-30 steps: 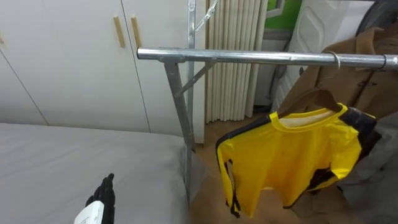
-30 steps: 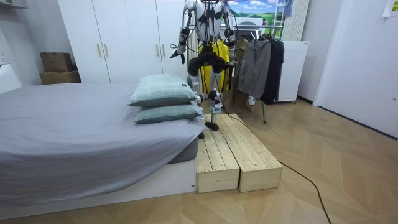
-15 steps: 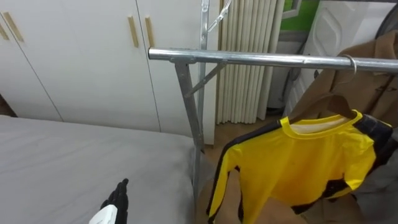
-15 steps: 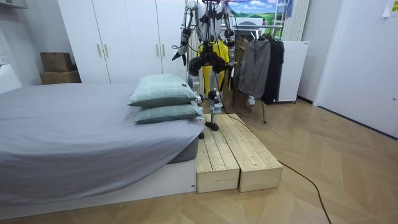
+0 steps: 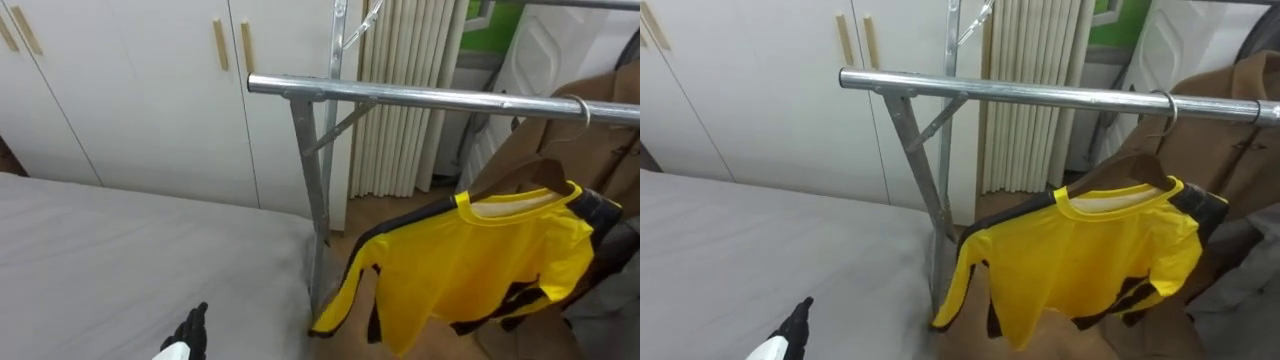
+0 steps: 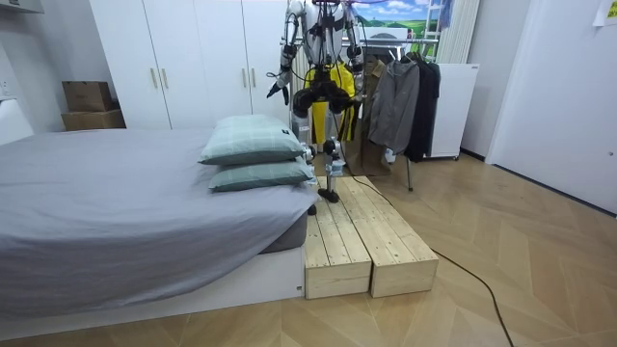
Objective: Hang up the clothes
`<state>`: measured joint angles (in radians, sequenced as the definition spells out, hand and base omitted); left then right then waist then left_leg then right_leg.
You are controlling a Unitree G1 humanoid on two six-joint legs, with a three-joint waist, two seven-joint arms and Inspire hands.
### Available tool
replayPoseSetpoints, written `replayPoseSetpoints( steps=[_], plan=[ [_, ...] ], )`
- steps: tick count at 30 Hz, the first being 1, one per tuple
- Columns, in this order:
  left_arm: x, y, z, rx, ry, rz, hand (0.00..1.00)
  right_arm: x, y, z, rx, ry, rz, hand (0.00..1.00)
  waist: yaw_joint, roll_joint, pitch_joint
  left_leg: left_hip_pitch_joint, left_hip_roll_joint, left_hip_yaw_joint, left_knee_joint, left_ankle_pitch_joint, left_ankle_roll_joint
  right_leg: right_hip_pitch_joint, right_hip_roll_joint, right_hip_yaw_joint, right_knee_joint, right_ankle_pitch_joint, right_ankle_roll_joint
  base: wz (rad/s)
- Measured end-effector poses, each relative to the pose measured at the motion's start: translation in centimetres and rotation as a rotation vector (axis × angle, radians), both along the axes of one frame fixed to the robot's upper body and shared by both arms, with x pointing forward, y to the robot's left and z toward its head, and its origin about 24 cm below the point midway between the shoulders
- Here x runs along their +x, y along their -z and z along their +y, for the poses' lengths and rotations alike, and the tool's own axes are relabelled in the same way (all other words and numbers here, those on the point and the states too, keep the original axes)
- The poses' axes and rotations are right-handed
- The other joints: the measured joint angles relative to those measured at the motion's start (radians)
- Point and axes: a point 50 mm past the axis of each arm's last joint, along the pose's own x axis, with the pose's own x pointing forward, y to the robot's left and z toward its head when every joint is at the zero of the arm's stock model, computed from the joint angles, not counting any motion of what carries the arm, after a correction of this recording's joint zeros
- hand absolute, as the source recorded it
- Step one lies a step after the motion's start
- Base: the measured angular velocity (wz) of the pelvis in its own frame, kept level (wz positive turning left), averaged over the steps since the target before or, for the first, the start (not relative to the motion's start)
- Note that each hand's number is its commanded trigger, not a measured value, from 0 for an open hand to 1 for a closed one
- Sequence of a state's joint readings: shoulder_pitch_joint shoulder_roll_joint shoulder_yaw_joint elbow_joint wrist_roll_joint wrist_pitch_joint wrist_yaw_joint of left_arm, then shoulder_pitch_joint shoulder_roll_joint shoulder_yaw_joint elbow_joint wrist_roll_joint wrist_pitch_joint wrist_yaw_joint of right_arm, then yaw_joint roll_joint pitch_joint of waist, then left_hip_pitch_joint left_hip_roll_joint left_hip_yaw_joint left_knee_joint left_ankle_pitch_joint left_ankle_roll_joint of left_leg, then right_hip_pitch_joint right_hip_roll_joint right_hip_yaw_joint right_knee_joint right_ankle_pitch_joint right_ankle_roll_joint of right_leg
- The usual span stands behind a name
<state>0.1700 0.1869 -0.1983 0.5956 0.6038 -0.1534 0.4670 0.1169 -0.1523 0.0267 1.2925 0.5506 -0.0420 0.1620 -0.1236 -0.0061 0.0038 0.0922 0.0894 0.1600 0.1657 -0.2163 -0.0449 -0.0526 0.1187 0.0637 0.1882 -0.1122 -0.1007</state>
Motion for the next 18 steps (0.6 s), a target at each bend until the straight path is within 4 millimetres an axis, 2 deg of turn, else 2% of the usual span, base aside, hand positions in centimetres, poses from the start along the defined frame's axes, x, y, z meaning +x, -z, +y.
replayPoseSetpoints(
  steps=[7,10,13,14,16,18],
  plan=[
    [-1.0,1.1,0.4,0.013,-0.013,0.068,0.00,0.5,-0.1,-0.3,-0.016,-0.054,-0.003,0.00,0.031,0.002,-0.0001,-0.003,0.001,-0.013,0.003,0.000,0.000,0.003,-0.004,-0.022,0.002,-0.003,-0.004,0.08],
    [-1.3,1.4,0.5,0.031,-0.002,0.087,0.00,0.8,-0.2,-0.5,-0.034,-0.127,0.001,0.00,0.047,-0.002,0.0013,-0.011,-0.002,-0.033,0.013,0.001,-0.001,-0.002,-0.011,-0.044,0.024,-0.020,-0.007,0.22],
    [-1.3,1.4,0.5,0.044,0.020,0.096,0.00,1.8,-0.4,-0.7,-0.059,-0.232,-0.011,0.00,0.053,-0.004,0.0016,-0.032,-0.007,-0.059,0.039,0.001,-0.001,-0.010,-0.022,-0.070,0.048,-0.038,-0.010,0.29],
    [-1.1,1.3,0.3,0.047,0.025,0.089,0.00,2.5,-0.6,-1.0,-0.076,-0.278,-0.022,0.00,0.071,0.000,0.0014,-0.043,-0.007,-0.058,0.045,0.001,-0.001,-0.022,-0.023,-0.077,0.056,-0.041,-0.012,0.18],
    [-1.2,1.3,0.2,0.051,0.037,0.089,0.00,3.3,-0.8,-1.0,-0.100,-0.369,-0.037,0.00,0.083,0.009,0.0063,-0.060,-0.005,-0.068,0.062,0.001,-0.003,-0.023,-0.030,-0.105,0.059,-0.042,-0.016,0.38],
    [-0.9,1.3,0.1,0.042,0.038,0.079,0.00,4.3,-0.9,-0.8,-0.122,-0.479,-0.044,0.00,0.092,0.003,0.0037,-0.110,-0.004,-0.073,0.103,0.004,-0.008,-0.036,-0.045,-0.172,0.071,-0.051,-0.022,0.84]
  ],
)
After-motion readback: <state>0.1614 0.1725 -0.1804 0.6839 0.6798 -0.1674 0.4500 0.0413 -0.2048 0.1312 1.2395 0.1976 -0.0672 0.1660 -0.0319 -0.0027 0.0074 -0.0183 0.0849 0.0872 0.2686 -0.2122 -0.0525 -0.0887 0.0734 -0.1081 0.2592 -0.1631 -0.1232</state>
